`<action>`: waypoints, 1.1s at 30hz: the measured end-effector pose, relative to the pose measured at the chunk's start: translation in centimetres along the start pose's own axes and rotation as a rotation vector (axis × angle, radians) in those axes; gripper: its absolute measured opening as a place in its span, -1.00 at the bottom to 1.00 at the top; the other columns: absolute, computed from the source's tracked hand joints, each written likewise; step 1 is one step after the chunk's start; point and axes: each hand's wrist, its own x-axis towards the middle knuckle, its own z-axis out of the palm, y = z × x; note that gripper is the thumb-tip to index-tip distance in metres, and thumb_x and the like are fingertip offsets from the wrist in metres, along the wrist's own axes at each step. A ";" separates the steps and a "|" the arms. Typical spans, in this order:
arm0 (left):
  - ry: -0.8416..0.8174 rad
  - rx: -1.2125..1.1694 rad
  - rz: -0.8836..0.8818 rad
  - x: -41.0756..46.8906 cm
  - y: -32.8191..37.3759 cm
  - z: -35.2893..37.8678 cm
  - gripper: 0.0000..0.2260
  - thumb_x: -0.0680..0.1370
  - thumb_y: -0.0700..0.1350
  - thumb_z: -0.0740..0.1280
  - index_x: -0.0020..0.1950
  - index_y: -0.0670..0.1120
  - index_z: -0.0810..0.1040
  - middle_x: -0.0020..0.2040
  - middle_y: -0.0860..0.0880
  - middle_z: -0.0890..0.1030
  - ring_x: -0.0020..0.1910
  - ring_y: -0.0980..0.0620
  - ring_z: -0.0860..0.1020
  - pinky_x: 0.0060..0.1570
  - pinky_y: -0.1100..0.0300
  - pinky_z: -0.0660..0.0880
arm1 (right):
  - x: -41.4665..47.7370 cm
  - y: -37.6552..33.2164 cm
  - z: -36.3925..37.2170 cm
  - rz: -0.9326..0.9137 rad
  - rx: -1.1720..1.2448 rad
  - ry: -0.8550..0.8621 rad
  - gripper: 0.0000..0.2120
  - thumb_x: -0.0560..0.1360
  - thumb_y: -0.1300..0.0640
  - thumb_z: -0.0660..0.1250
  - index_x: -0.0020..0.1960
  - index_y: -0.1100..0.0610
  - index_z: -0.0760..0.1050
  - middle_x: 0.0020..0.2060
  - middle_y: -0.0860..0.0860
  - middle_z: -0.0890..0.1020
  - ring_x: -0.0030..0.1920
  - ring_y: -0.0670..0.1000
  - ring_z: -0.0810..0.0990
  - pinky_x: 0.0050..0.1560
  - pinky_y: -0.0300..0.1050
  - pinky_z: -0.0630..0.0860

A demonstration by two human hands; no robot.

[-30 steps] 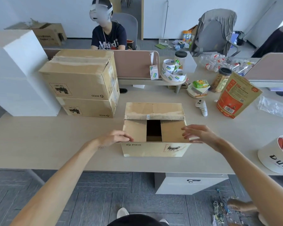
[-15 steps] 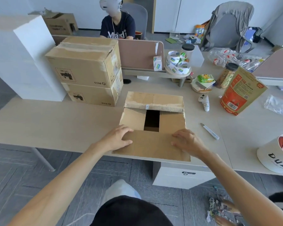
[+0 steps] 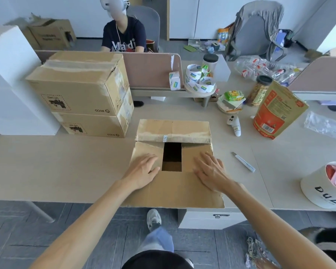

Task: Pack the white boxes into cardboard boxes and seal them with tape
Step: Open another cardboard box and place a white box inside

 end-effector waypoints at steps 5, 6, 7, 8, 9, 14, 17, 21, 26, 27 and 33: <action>0.036 0.045 0.033 3.5 -1.5 -0.6 -0.52 0.67 0.05 0.10 0.56 -0.09 0.18 0.59 -0.01 0.10 0.57 0.07 -0.02 0.45 0.24 -0.14 | 3.7 0.3 -0.9 0.064 -0.057 0.052 -0.41 0.59 -0.22 -0.12 0.55 -0.02 0.16 0.52 0.10 0.19 0.42 0.18 0.24 0.22 0.12 0.23; 0.045 0.046 0.044 4.2 -2.0 -0.8 -0.53 0.67 0.04 0.10 0.55 -0.09 0.19 0.59 -0.01 0.10 0.57 0.07 -0.02 0.46 0.22 -0.14 | 4.4 0.3 -1.2 0.076 -0.057 0.078 -0.40 0.59 -0.21 -0.11 0.57 -0.01 0.13 0.50 0.13 0.21 0.37 0.21 0.31 0.17 0.11 0.27; 0.068 0.045 0.058 4.8 -2.4 -1.2 -0.53 0.67 0.04 0.11 0.55 -0.09 0.21 0.59 -0.02 0.09 0.57 0.06 -0.02 0.47 0.22 -0.13 | 5.1 0.4 -1.4 0.086 -0.058 0.102 -0.41 0.60 -0.18 -0.06 0.58 0.01 0.09 0.51 0.16 0.20 0.33 0.23 0.35 0.14 0.11 0.30; 0.098 0.047 0.075 5.5 -2.9 -1.5 -0.53 0.67 0.03 0.13 0.55 -0.08 0.22 0.59 -0.02 0.09 0.57 0.05 -0.01 0.47 0.22 -0.14 | 5.9 0.6 -1.7 0.095 -0.059 0.129 -0.42 0.63 -0.14 0.01 0.59 0.01 0.05 0.53 0.18 0.16 0.33 0.24 0.35 0.15 0.11 0.31; 0.132 0.051 0.089 6.3 -3.3 -2.0 -0.53 0.66 0.02 0.14 0.55 -0.08 0.22 0.59 -0.02 0.09 0.57 0.05 0.00 0.48 0.22 -0.14 | 6.7 0.8 -2.0 0.100 -0.059 0.158 -0.41 0.64 -0.10 0.08 0.60 0.00 0.01 0.56 0.18 0.10 0.34 0.23 0.34 0.18 0.12 0.32; 0.184 0.052 0.077 11.1 -5.4 -4.1 -0.50 0.66 0.00 0.14 0.58 -0.05 0.14 0.59 0.02 0.00 0.57 0.07 -0.06 0.55 0.03 -0.01 | 11.6 1.8 -3.7 0.139 0.003 0.247 -0.36 0.62 -0.03 0.18 0.61 0.02 -0.02 0.59 0.15 -0.05 0.42 0.24 0.28 0.26 0.14 0.31; 0.150 0.059 0.054 13.6 -6.5 -4.7 -0.48 0.66 0.00 0.13 0.59 -0.06 0.08 0.60 0.01 -0.03 0.57 0.06 -0.09 0.54 0.03 -0.01 | 14.4 1.9 -4.0 0.162 0.006 0.255 -0.36 0.62 -0.01 0.21 0.61 0.03 0.01 0.59 0.15 -0.06 0.46 0.25 0.24 0.32 0.17 0.30; 0.095 0.075 0.064 15.9 -7.8 -4.6 -0.48 0.66 -0.02 0.14 0.59 -0.08 0.08 0.60 -0.01 -0.02 0.57 0.06 -0.07 0.54 0.02 -0.02 | 16.7 1.9 -3.3 0.190 0.011 0.207 -0.40 0.61 0.03 0.23 0.59 0.07 0.11 0.58 0.18 0.06 0.54 0.24 0.10 0.41 0.26 0.27; 0.063 0.133 0.056 16.9 -8.2 -3.4 -0.47 0.64 -0.01 0.16 0.58 -0.09 0.12 0.60 -0.06 0.03 0.58 0.00 -0.04 0.54 -0.04 -0.09 | 17.5 2.0 -1.7 0.202 -0.072 0.149 -0.41 0.61 0.00 0.23 0.58 0.10 0.14 0.56 0.20 0.14 0.57 0.26 0.00 0.49 0.19 0.10; 0.083 0.151 0.095 16.9 -8.1 -3.0 -0.47 0.62 -0.01 0.20 0.57 -0.09 0.17 0.59 -0.09 0.07 0.57 -0.04 0.00 0.53 -0.08 -0.08 | 17.5 2.0 -1.5 0.212 -0.082 0.146 -0.40 0.61 -0.01 0.22 0.58 0.10 0.13 0.56 0.20 0.13 0.57 0.26 -0.01 0.50 0.18 0.07; -0.036 0.248 0.532 15.7 -5.8 -1.1 -0.71 0.56 0.01 0.25 0.24 0.05 0.61 0.35 0.02 0.52 0.47 0.01 0.31 0.52 -0.12 0.03 | 17.4 1.3 -1.6 0.249 -0.103 0.113 -0.28 0.59 -0.20 0.15 0.60 0.08 -0.03 0.58 0.19 -0.05 0.57 0.23 -0.14 0.53 0.10 -0.10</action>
